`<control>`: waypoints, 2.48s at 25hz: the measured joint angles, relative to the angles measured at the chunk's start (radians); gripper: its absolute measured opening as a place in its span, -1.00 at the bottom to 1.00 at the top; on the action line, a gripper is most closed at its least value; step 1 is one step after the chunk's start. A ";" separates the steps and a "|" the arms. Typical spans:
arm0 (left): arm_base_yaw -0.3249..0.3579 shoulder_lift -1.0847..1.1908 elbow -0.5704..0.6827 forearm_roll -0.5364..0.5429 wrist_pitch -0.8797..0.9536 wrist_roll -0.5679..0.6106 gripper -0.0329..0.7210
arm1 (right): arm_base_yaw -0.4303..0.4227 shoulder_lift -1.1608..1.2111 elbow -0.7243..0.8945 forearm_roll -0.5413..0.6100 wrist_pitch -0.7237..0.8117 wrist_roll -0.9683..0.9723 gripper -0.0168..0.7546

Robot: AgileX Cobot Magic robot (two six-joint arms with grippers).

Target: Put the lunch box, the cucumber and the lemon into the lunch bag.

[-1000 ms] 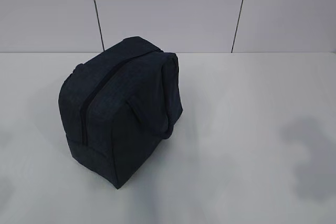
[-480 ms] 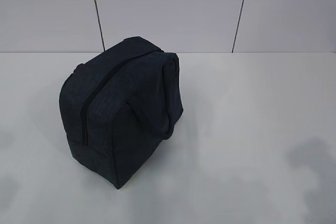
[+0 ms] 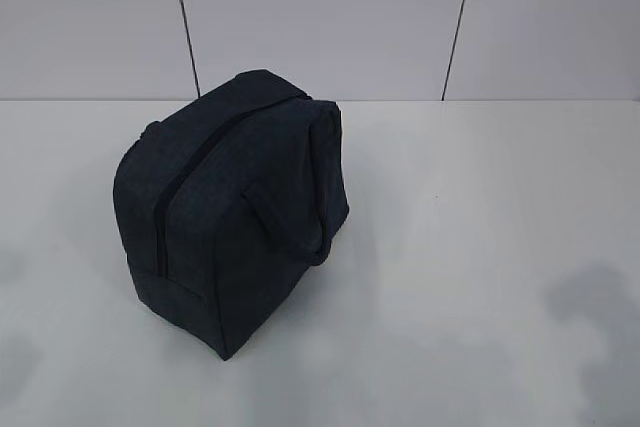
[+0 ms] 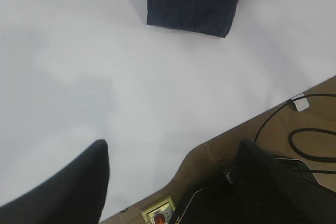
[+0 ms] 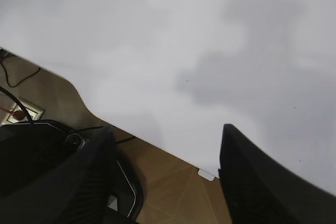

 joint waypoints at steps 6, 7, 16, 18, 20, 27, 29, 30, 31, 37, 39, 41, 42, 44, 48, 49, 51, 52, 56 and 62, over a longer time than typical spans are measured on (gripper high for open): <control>0.000 0.000 0.000 0.000 0.000 0.000 0.49 | 0.000 0.000 0.000 0.000 0.000 0.000 0.31; 0.000 0.000 0.000 0.000 0.000 0.000 0.49 | 0.000 0.000 0.000 0.000 0.000 0.000 0.31; 0.208 0.000 0.000 -0.004 0.002 0.000 0.49 | -0.206 -0.051 0.000 -0.002 0.000 0.002 0.31; 0.275 -0.007 0.000 -0.004 0.002 0.000 0.49 | -0.276 -0.088 0.000 -0.002 0.000 0.002 0.31; 0.328 -0.040 0.000 -0.004 0.002 0.000 0.49 | -0.321 -0.139 0.000 -0.004 0.000 0.002 0.31; 0.378 -0.267 0.000 -0.004 0.006 0.000 0.49 | -0.341 -0.337 0.000 -0.004 0.000 0.002 0.31; 0.378 -0.325 0.000 -0.004 0.010 0.000 0.49 | -0.341 -0.357 0.000 -0.004 0.002 0.002 0.31; 0.378 -0.351 0.000 -0.004 0.010 0.000 0.49 | -0.341 -0.359 0.000 -0.004 0.002 0.002 0.31; 0.378 -0.355 0.000 -0.006 0.015 0.000 0.49 | -0.341 -0.359 0.000 -0.004 0.002 0.002 0.31; 0.378 -0.355 0.000 -0.006 0.022 0.000 0.49 | -0.341 -0.359 0.003 -0.004 0.002 0.002 0.31; 0.378 -0.355 0.000 -0.006 0.022 0.000 0.49 | -0.341 -0.359 0.003 -0.004 0.002 0.002 0.31; 0.378 -0.355 0.000 -0.006 0.022 0.000 0.49 | -0.341 -0.359 0.003 -0.004 0.003 0.002 0.31; 0.378 -0.355 0.000 -0.006 0.022 0.000 0.49 | -0.341 -0.359 0.003 -0.004 0.003 0.002 0.31; 0.378 -0.355 0.000 -0.006 0.022 0.000 0.49 | -0.341 -0.359 0.003 -0.004 0.003 0.002 0.31; 0.378 -0.355 0.000 -0.006 0.022 0.000 0.49 | -0.341 -0.359 0.003 -0.004 0.003 0.002 0.31; 0.378 -0.355 0.000 -0.006 0.022 0.000 0.49 | -0.341 -0.359 0.003 -0.004 0.003 0.002 0.31; 0.378 -0.355 0.000 -0.006 0.022 0.000 0.49 | -0.341 -0.359 0.003 -0.004 0.003 0.002 0.31; 0.378 -0.355 0.000 -0.006 0.022 0.000 0.49 | -0.341 -0.359 0.003 -0.004 0.003 0.002 0.31; 0.378 -0.355 0.000 -0.006 0.022 0.000 0.49 | -0.341 -0.359 0.003 -0.004 0.003 0.002 0.31; 0.378 -0.355 0.000 -0.006 0.022 0.000 0.49 | -0.341 -0.359 0.003 -0.004 0.003 0.002 0.31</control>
